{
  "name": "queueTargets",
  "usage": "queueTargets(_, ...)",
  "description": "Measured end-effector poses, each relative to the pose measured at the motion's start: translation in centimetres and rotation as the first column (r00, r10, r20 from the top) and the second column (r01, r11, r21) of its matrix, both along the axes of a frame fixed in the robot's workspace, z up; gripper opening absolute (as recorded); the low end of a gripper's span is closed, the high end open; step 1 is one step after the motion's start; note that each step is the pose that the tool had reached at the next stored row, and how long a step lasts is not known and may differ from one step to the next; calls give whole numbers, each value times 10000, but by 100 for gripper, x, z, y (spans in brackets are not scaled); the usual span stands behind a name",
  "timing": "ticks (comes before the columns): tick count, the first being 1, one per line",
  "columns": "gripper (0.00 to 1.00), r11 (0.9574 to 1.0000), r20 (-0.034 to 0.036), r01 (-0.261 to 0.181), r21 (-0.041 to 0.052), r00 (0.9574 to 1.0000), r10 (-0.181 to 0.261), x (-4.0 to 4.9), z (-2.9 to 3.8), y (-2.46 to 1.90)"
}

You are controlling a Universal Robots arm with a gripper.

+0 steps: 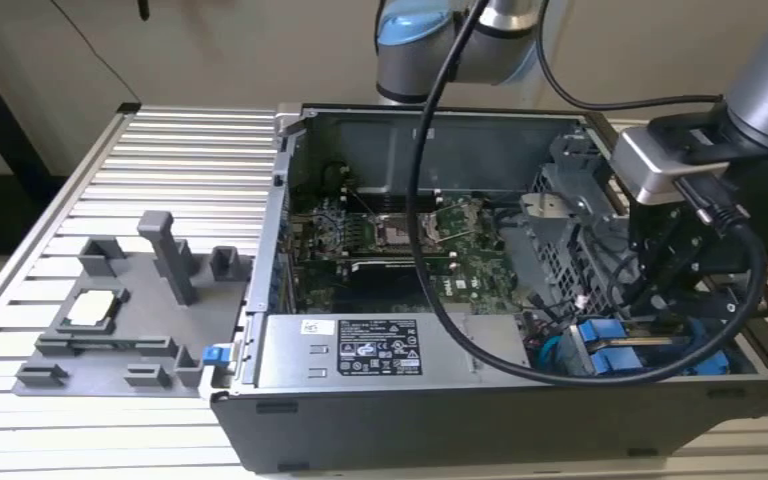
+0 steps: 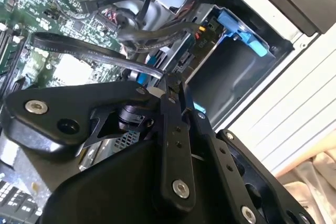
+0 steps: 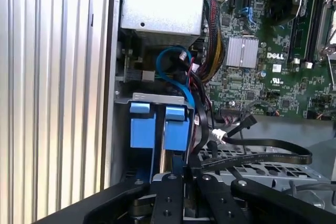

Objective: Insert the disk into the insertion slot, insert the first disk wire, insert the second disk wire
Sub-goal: 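Insert the second disk wire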

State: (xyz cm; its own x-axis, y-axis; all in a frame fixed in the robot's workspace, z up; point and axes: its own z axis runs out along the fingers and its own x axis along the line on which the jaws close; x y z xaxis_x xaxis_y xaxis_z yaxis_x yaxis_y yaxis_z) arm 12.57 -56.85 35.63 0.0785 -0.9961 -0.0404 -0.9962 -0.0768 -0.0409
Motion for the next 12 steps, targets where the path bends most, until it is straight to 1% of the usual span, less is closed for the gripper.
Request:
queueTargets(2, 16, 10000, -155, 0, -1, 9999, 0, 39, 0, -2)
queueTargets(3, 16, 10000, -221, 1, 0, 9998, -1, 58, 0, -2)
queueTargets(5, 16, 10000, -338, 0, -1, 9994, -1, 96, 0, -4)
queueTargets(7, 16, 10000, -435, 0, 0, 9991, 0, 134, 0, -5)
queueTargets(10, 16, 10000, -544, 2, -1, 9985, -2, 182, 0, -7)
queueTargets(12, 16, 10000, -567, 14, 1, 9984, -14, 197, -1, -7)
